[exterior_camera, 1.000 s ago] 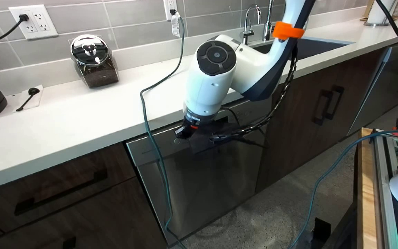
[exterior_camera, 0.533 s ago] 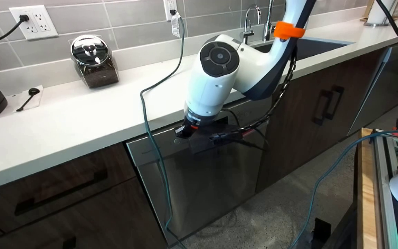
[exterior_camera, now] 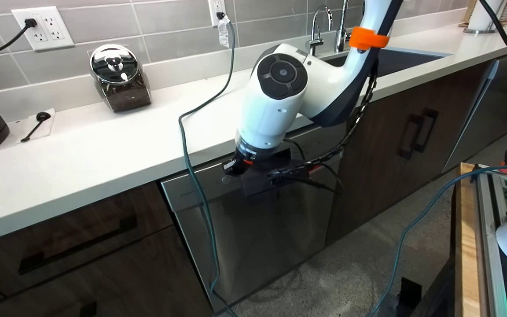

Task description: Press a button on the dishwasher.

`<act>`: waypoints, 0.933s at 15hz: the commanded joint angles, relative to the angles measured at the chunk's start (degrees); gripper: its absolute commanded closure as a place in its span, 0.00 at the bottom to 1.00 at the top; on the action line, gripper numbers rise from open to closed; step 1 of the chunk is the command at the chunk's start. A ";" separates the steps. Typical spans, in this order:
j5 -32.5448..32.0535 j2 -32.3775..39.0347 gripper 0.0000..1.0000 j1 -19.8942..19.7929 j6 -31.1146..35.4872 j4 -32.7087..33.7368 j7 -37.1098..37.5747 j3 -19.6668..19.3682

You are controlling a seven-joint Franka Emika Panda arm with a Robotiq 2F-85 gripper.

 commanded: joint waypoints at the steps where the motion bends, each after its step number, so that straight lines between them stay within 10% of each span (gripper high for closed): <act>1: -2.55 -1.31 1.00 0.07 -1.12 -0.90 2.84 -0.25; 14: -0.25 -2.88 1.00 -0.40 2.11 -4.03 -11.09 -0.28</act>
